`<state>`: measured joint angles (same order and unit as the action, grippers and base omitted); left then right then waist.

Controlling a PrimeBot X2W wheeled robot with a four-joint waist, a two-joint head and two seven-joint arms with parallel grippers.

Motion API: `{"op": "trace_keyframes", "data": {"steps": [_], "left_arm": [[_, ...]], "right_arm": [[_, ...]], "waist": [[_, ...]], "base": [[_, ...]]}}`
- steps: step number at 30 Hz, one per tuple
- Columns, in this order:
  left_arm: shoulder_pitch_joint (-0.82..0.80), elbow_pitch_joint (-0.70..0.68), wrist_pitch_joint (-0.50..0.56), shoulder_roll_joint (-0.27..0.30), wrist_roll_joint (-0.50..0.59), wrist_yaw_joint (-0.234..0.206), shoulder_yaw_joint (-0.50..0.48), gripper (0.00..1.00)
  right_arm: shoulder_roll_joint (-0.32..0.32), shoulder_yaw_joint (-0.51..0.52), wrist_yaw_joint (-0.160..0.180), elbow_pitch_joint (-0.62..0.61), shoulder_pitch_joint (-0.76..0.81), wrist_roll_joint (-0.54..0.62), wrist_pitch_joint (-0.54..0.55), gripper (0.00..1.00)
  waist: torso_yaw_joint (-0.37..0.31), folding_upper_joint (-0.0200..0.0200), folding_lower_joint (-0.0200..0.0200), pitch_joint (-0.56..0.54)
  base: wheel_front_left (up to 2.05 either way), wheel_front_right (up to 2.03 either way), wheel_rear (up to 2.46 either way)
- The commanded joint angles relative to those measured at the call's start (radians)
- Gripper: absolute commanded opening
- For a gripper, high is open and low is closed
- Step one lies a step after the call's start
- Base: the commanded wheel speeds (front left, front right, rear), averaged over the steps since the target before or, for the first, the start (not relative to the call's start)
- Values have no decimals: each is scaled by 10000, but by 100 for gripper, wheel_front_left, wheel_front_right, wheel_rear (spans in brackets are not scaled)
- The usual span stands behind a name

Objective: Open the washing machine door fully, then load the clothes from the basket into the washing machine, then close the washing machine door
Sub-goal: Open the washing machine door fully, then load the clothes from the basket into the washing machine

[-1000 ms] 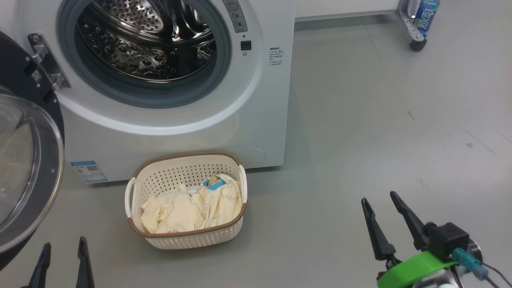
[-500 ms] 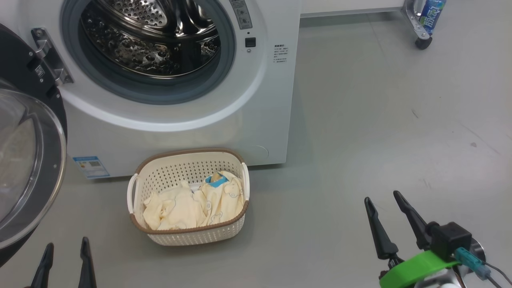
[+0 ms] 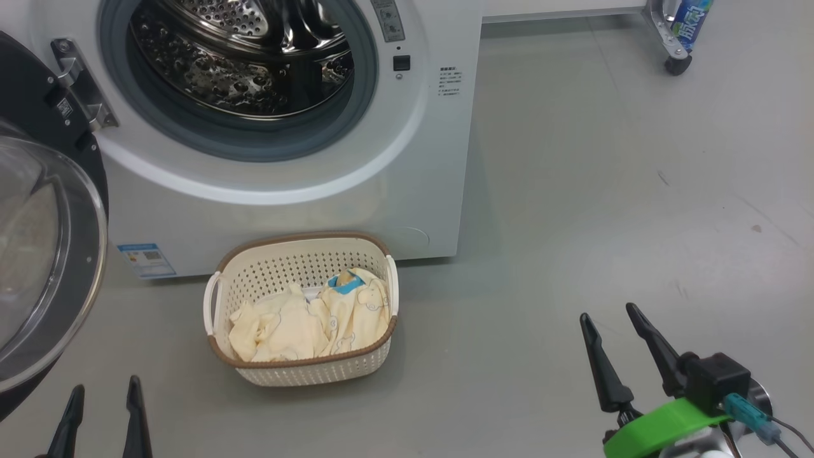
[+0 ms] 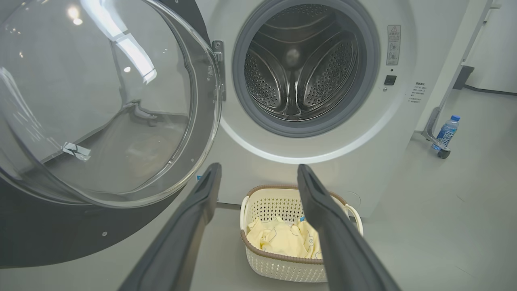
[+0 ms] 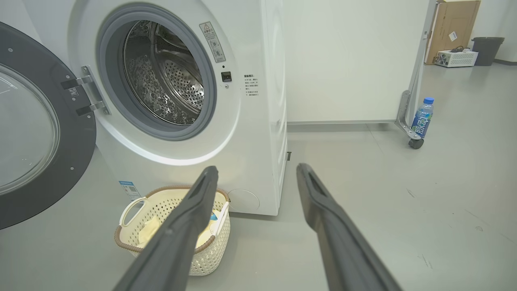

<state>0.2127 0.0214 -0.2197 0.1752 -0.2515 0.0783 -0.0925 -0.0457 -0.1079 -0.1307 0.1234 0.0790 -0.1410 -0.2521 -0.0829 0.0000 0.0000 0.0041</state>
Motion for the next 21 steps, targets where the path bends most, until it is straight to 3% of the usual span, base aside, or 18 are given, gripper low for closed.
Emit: {"op": "trace_keyframes", "data": {"steps": [1,14,21], "left_arm": [[-449,-310,-89,224,-99,-34,-349,100],[-480,-201,-95,323,-105,-125,-253,100],[-520,-89,-115,351,-207,-119,-220,100]], "right_arm": [[-45,-191,0,-294,-347,-30,-97,100],[-45,-236,0,-270,-334,-70,-97,100],[-45,-254,0,-251,-345,-40,-97,100]], "waist": [[1,0,0,6],[57,0,0,37],[128,0,0,48]], "base": [[0,0,0],[2,-1,-1],[74,-69,-6]]}}
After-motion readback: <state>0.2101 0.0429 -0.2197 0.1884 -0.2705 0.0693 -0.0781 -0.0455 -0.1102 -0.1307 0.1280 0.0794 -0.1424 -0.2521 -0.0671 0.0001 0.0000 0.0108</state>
